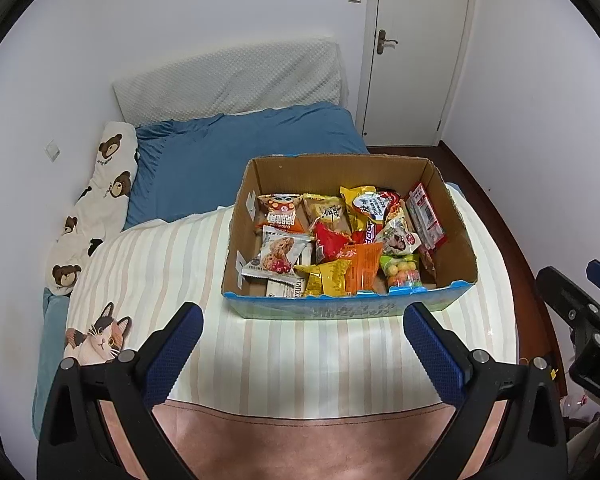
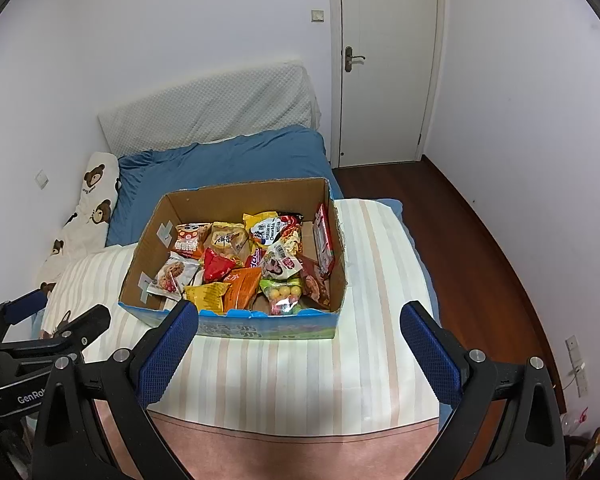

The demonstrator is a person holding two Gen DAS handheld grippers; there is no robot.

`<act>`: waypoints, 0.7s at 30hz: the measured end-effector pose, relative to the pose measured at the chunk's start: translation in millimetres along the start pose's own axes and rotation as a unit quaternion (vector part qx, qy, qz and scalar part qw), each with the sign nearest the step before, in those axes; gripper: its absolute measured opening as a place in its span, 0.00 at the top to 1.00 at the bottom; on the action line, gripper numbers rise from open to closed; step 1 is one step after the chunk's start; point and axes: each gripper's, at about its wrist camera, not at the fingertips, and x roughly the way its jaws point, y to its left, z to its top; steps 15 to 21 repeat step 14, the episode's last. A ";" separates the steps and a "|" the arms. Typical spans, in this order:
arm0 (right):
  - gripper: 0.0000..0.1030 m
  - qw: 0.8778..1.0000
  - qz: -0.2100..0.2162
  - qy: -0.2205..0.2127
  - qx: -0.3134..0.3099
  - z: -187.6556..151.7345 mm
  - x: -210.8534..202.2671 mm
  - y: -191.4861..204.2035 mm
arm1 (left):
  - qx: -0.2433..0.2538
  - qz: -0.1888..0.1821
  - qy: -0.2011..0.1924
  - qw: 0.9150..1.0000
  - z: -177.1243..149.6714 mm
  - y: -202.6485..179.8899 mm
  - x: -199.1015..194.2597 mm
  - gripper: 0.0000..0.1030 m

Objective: Organize snacks

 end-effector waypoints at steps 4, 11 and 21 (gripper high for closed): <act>0.00 1.000 0.000 0.000 0.000 -0.5 0.0 -0.1 | 0.000 0.001 -0.001 1.000 0.3 -0.2 -1.1 0.00; 0.00 1.000 -0.002 -0.001 -0.002 -0.3 -5.4 0.6 | -0.003 0.001 -0.007 1.000 1.9 0.0 -4.1 0.00; 0.00 1.000 -0.002 -0.002 -0.002 -0.1 -7.7 0.5 | -0.003 0.000 -0.009 1.000 1.8 1.0 -5.6 0.00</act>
